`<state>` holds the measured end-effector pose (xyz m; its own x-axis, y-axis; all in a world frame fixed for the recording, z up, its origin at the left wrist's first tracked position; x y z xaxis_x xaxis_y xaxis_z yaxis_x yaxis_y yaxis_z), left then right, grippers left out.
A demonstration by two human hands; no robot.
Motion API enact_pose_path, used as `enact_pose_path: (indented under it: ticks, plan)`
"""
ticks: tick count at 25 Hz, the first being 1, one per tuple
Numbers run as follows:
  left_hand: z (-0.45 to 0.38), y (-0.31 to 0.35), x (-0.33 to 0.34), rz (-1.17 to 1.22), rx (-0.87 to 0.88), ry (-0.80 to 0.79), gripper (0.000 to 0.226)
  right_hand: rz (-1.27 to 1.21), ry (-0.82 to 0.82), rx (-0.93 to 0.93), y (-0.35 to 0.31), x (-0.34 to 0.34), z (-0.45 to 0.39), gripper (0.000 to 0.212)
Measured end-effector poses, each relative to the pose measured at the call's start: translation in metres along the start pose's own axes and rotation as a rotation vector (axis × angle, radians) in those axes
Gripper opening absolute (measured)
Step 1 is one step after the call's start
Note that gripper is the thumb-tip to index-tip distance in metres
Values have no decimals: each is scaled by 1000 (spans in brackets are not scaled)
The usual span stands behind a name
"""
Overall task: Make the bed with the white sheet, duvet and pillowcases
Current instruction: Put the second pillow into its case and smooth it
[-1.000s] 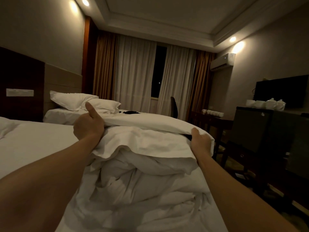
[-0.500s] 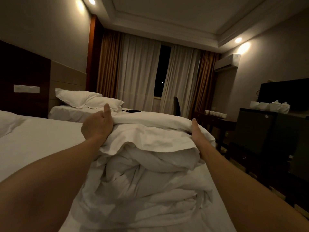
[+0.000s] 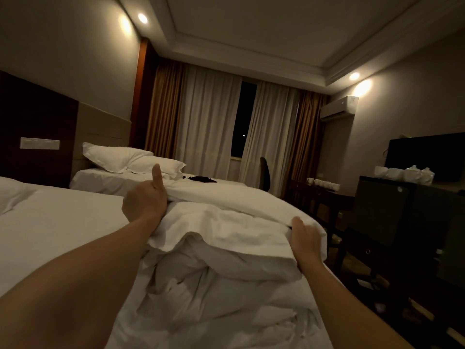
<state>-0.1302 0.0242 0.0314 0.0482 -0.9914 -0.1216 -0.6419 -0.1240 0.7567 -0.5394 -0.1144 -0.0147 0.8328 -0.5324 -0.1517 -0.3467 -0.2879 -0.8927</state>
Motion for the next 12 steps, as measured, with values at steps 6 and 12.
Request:
enact_pose_path:
  ticks: [6,12]
  plan:
    - [3,15,8,52,119,-9,66,-213,-331,482,25,47,18,68]
    - [-2,19,14,-30,175,-66,81,-327,-167,430,3,31,2,37]
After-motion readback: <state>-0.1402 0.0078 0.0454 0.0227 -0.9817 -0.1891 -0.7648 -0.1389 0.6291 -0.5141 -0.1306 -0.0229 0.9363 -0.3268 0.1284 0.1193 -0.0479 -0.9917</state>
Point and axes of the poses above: each hand's wrist, its own z-axis away from the middle knuckle, its own x-axis out of the palm, y = z × x, the point moved 10 cm from there along -z, towards the middle knuckle, and after that the axes turned 14 degrees about y, right-handed, at the moved point
